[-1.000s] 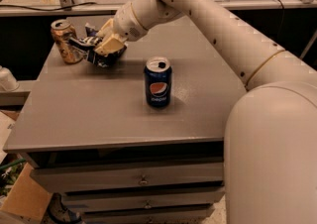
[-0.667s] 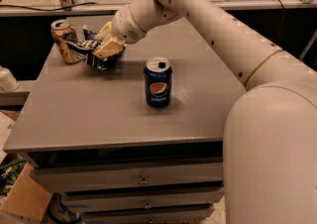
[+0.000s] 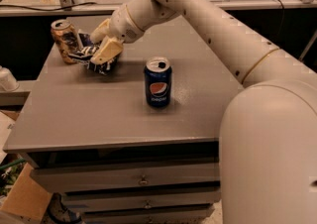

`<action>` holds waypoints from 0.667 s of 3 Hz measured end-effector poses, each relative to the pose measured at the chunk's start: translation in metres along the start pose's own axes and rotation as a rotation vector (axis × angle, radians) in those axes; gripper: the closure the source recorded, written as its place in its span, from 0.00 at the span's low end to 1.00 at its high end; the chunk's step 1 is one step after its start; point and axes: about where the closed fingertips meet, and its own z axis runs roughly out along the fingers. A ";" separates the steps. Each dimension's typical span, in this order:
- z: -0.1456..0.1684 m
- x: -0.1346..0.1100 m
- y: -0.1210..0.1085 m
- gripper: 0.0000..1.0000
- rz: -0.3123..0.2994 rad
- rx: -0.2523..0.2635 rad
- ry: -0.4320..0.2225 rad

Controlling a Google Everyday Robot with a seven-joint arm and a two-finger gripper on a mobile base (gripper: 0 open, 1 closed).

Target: Move blue chip bag near orange can

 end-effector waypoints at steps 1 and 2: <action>-0.003 -0.001 -0.002 0.00 -0.002 0.000 0.005; -0.017 0.002 -0.009 0.00 0.003 0.033 0.008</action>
Offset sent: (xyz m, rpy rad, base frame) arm 0.0212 -0.0359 0.0246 0.0101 -0.0415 -0.0782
